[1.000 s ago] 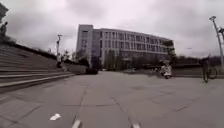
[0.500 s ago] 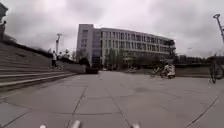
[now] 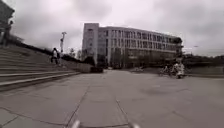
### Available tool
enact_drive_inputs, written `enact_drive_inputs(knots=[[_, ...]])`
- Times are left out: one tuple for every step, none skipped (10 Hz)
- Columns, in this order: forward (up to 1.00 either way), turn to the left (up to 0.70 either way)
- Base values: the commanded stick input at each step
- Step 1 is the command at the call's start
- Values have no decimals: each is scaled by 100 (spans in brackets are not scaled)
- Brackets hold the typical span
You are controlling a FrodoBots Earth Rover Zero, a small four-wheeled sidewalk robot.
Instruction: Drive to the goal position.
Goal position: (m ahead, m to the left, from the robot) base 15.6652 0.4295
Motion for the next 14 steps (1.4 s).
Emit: enact_drive_inputs(knots=[[70, 0], [70, 0], [70, 0], [70, 0], [70, 0], [70, 0], [70, 0], [70, 0], [70, 0], [70, 0], [70, 0], [70, 0], [70, 0], [70, 0]])
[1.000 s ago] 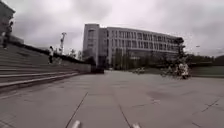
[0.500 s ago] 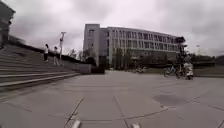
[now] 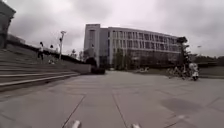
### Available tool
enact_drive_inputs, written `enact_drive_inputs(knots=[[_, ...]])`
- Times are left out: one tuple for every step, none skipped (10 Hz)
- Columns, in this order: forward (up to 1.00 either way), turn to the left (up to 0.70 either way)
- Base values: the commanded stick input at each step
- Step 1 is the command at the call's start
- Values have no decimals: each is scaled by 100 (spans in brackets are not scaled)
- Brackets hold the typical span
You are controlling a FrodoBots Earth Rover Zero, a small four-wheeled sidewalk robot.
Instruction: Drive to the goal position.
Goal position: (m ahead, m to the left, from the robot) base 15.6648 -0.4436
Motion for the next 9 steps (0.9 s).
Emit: enact_drive_inputs(knots=[[70, 0], [70, 0], [70, 0], [70, 0], [70, 0], [70, 0], [70, 0], [70, 0], [70, 0]])
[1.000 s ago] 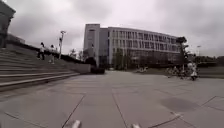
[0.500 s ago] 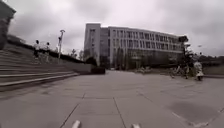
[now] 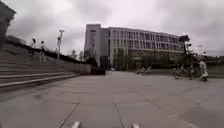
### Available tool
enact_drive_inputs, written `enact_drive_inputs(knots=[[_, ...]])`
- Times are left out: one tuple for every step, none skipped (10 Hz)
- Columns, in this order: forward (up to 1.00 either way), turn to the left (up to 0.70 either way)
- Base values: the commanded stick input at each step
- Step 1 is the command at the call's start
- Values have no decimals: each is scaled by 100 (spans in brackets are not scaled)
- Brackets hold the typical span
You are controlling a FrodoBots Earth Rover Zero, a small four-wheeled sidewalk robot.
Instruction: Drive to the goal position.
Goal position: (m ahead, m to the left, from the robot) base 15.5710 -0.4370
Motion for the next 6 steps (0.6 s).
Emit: enact_drive_inputs(knots=[[70, 0], [70, 0], [70, 0], [70, 0], [70, 0], [70, 0]])
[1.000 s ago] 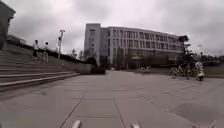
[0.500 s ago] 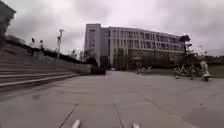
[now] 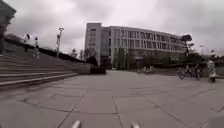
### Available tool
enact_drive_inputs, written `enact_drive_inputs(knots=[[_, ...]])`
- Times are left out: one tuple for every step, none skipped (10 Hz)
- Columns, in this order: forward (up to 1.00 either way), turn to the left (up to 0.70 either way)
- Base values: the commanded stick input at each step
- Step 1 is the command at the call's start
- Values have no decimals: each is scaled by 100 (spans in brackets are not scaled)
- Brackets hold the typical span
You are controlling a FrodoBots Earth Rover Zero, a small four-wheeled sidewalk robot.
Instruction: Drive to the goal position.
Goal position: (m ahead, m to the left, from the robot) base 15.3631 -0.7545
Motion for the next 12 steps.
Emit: enact_drive_inputs(knots=[[70, 0], [70, 0], [70, 0], [70, 0], [70, 0], [70, 0], [70, 0], [70, 0], [70, 0], [70, 0], [70, 0], [70, 0]])
